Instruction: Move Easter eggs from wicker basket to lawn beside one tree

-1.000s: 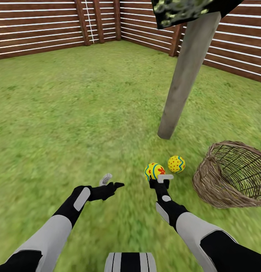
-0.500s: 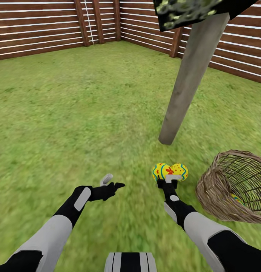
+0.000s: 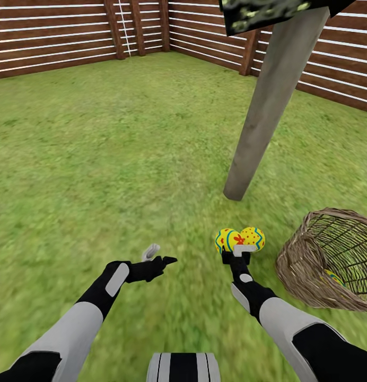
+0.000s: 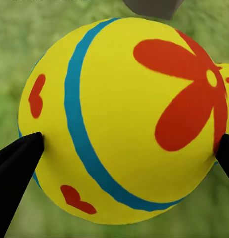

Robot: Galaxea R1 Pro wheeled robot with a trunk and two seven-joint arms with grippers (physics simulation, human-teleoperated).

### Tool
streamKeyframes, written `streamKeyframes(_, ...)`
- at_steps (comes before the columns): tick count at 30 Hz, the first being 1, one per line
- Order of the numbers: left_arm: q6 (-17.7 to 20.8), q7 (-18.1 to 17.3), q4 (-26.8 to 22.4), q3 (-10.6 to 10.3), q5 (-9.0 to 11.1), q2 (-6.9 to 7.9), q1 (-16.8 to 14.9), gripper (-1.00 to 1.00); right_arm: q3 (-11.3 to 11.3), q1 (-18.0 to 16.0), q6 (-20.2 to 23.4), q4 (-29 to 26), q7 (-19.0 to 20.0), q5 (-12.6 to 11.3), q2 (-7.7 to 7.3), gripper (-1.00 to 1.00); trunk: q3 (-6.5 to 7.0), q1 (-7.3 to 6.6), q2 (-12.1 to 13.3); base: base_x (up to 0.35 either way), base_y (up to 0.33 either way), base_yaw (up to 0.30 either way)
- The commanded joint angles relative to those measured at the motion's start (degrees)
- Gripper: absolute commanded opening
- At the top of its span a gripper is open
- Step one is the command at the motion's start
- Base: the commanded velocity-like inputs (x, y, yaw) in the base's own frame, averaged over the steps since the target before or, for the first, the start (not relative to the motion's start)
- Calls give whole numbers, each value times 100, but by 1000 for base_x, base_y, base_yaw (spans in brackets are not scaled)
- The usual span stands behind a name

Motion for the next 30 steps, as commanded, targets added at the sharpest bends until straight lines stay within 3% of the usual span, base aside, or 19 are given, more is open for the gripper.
streamKeyframes(1,18,-23,-1,-4,2,-44,-2,100,52,-4,-21,9,-23,-51,0,-100,-4,-1,-1,0,0,0)
streamKeyframes(7,-5,-39,132,-6,-7,-129,-2,100,53,-4,-22,22,-23,-53,8,-100,-4,-1,-1,38,40,0)
streamKeyframes(19,6,-52,239,-15,1,-162,-2,100,38,-4,-22,22,-23,-53,0,-100,-4,-1,-1,221,204,0)
streamKeyframes(30,3,-101,343,-40,1,-176,-2,100,2,-4,-28,9,-31,-45,-41,-100,-4,-1,-1,260,12,0)
